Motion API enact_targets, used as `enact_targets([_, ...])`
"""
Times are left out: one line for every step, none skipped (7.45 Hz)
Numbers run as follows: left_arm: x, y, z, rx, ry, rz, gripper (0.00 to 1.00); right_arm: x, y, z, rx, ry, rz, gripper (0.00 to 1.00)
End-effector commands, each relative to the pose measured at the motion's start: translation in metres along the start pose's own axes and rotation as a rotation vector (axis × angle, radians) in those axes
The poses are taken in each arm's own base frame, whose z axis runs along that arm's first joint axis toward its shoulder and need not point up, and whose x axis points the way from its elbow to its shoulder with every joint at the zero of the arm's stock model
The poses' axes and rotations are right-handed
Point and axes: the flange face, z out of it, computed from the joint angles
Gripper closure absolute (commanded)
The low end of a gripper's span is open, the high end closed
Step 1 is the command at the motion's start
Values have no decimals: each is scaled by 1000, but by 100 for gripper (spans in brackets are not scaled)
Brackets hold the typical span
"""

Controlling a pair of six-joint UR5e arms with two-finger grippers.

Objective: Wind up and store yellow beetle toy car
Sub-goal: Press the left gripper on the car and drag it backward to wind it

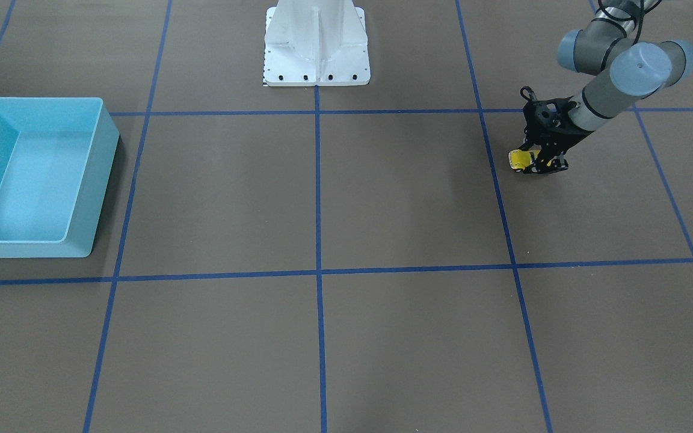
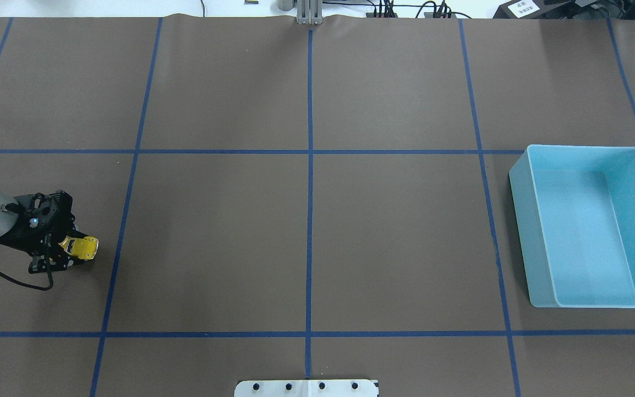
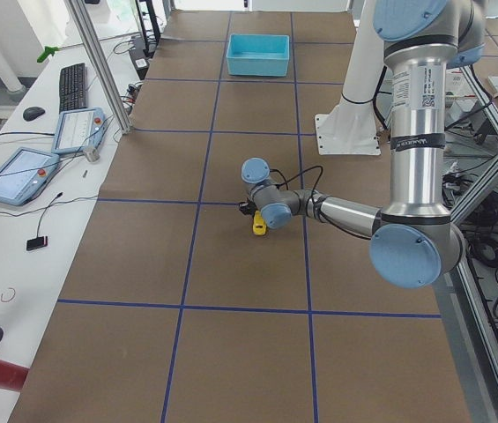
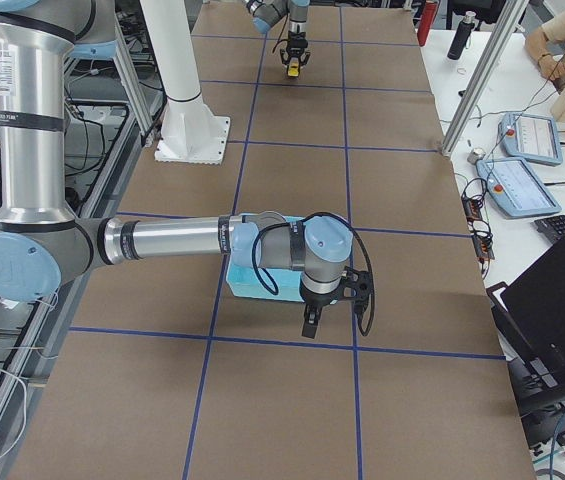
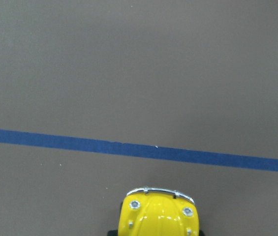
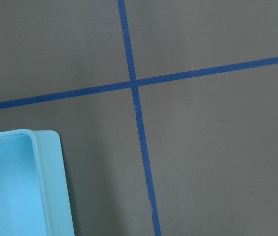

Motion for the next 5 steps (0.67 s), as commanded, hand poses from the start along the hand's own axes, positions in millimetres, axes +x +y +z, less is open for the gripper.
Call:
enact_targets([0, 7, 3, 11, -2, 6, 100, 1, 0, 1, 0, 0, 0, 0])
enact_targets([0, 11, 4, 8, -1, 6, 100, -1, -1, -1, 4, -1, -4, 0])
enact_targets([-3, 14, -1, 17, 9, -1, 100, 0, -1, 0, 3, -1, -3, 0])
enact_targets([-8, 21, -7, 24, 14, -13, 100, -1, -1, -1, 5, -1, -5, 0])
enact_targets([-11, 27, -10, 30, 25, -25, 100, -2, -1, -1, 5, -2, -5, 0])
